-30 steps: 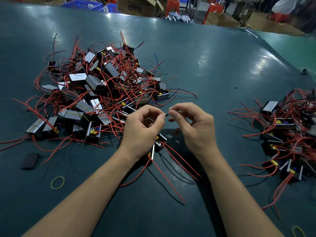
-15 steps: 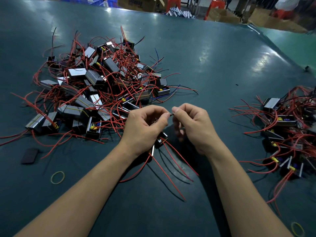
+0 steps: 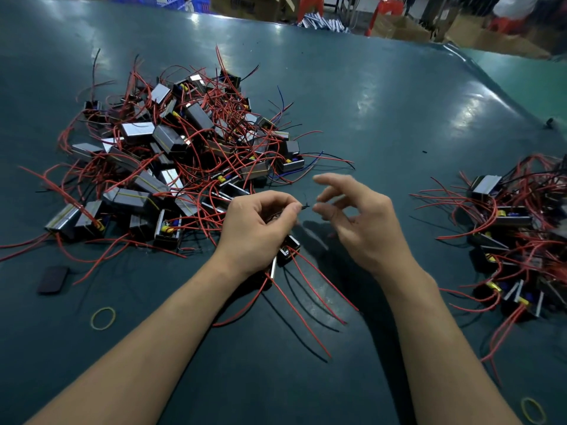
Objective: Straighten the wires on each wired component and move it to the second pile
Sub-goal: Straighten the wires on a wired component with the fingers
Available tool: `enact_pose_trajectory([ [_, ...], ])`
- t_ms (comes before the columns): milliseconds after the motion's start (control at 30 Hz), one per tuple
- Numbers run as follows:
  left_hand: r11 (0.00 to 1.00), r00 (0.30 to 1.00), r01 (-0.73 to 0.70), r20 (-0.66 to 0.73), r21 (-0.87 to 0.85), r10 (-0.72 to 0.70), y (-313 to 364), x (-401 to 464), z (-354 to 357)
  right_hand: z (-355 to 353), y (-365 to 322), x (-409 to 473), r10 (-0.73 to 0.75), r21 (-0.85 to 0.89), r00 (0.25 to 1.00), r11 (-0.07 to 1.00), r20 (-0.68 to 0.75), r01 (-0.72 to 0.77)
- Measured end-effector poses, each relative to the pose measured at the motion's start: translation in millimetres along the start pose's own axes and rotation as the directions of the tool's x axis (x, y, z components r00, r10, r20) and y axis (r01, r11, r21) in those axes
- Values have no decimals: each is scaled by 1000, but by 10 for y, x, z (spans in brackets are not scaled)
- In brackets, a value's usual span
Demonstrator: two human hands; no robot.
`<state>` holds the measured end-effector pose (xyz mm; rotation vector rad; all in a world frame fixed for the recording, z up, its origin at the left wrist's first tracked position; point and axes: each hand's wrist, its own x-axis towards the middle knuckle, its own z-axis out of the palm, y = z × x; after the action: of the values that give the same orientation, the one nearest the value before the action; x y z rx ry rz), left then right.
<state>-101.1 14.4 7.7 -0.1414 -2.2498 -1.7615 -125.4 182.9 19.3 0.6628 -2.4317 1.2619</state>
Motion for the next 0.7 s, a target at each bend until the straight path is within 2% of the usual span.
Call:
enact_pose_trajectory([
  [67,1000,1000,-6,11,-3,6,-5,3,-9,-7,27,-4,-42,-4,998,999,47,43],
  [167,1000,999,-1,41,-25,2,-6,3,-24,30,32,-9,-155,-67,987,985,30,157],
  [233,999,998,12,69,-41,-9,-7,8,-40,33,16,-2,-155,-94,988,983,28,157],
  [367,997,993,32,115,-64,-24,0,19,-66,38,8,-24,-260,-109,964,958,61,266],
  [500,996,990,53,133,-75,-43,10,14,-76,38,3,-12,-198,-45,978,978,62,201],
  [600,996,990,54,135,-72,-44,13,6,-73,51,-10,-21,-64,50,993,997,100,59],
  [700,997,991,43,132,-58,-35,15,-7,-71,58,10,-29,1,31,990,1000,140,-5],
])
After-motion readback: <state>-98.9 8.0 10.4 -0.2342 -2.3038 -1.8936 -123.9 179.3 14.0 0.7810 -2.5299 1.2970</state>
